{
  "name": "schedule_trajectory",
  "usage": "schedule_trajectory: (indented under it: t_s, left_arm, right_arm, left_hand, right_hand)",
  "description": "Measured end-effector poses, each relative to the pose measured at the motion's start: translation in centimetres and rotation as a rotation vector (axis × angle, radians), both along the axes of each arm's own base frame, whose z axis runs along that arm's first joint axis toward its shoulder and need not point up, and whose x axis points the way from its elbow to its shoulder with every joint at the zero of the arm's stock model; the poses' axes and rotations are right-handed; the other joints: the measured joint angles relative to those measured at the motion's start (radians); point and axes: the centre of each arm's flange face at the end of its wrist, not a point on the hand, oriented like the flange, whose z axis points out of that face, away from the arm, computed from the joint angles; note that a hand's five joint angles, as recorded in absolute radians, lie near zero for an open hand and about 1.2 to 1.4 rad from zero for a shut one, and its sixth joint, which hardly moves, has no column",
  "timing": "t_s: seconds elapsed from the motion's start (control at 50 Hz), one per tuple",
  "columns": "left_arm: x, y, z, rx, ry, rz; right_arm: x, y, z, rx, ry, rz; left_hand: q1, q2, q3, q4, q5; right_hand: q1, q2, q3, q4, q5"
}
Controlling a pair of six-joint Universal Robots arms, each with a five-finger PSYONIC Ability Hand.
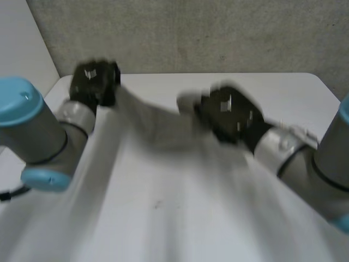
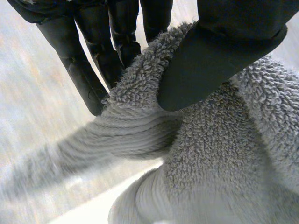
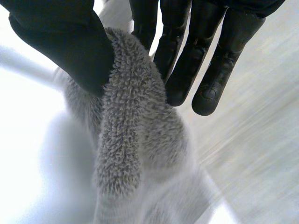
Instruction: Fold the towel.
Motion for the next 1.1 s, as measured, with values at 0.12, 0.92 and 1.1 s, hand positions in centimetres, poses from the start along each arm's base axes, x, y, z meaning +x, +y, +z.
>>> schedule_trajectory:
  t_s: [0.12, 0.92, 1.1]
  left_arm:
    - [0.9, 3.2, -4.7, 0.185, -0.138, -0.013]
    - [2.3, 17.4, 2.6, 0.085, -0.227, -0.198]
    - [2.6, 16.8, 1.6, 0.117, -0.243, -0.177]
  right_arm:
    - [-3.7, 3.9, -5.0, 0.227, 0.383, 0.054]
    - [5.1, -6.2, -6.0, 0.568, 0.069, -0.021]
    - [5.1, -6.7, -8.9, 0.578, 0.170, -0.100]
  left_hand:
    - [0.000, 0.000, 0.000, 0.000, 0.000]
    - [-0.001, 0.001, 0.001, 0.000, 0.000]
    - [-0.001, 0.001, 0.001, 0.000, 0.000]
  right_hand:
    - [-0.339, -0.430, -0.438, -0.424, -0.359]
    - [-0.745, -0.938, -0.970, -0.959, -0.911]
    - [-0.203, -0.286, -0.310, -0.326, -0.318]
